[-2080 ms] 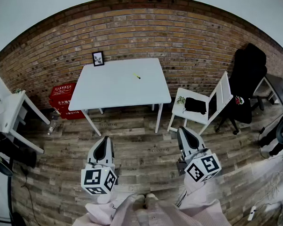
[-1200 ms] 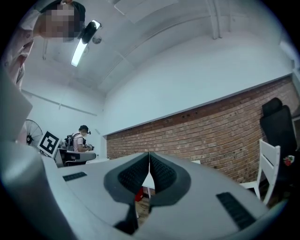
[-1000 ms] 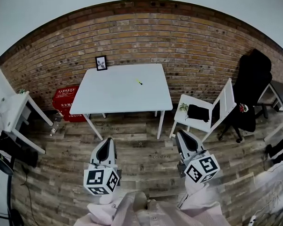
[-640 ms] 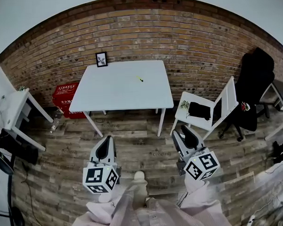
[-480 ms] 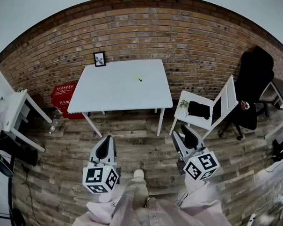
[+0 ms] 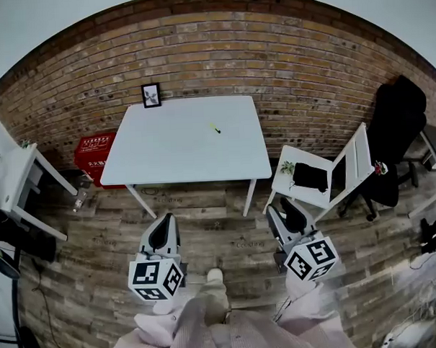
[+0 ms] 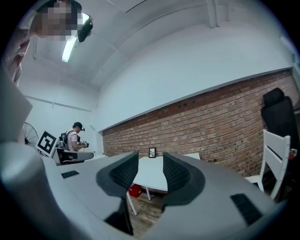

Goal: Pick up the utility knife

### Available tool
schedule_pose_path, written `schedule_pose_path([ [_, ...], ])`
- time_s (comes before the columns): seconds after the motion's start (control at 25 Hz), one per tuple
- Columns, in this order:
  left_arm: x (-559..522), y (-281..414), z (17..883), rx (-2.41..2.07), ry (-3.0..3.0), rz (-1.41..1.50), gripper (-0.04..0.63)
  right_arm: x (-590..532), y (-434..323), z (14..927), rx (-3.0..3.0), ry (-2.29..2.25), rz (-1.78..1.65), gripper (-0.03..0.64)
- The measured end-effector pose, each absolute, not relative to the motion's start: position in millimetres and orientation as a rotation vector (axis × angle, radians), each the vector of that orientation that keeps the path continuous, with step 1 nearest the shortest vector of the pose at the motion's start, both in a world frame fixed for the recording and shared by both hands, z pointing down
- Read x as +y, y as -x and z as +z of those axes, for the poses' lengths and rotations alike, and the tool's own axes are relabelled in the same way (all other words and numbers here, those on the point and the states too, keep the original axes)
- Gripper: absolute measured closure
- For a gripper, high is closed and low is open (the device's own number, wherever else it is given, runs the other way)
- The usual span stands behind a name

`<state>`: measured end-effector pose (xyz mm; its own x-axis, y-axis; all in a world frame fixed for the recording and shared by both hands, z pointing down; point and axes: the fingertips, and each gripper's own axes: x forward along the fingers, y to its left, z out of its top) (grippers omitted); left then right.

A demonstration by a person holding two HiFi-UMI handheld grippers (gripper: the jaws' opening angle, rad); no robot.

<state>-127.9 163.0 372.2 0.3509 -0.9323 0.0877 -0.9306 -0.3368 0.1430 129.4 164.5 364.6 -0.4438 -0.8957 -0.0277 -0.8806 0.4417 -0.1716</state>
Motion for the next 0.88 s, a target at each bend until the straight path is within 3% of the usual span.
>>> schedule_pose_path([
  [0.88, 4.5, 165.5, 380.7, -1.654, -2.438, 0.000, 0.601, 9.3, -104.2, 378.5, 2.524, 1.655, -0.283, 0.471],
])
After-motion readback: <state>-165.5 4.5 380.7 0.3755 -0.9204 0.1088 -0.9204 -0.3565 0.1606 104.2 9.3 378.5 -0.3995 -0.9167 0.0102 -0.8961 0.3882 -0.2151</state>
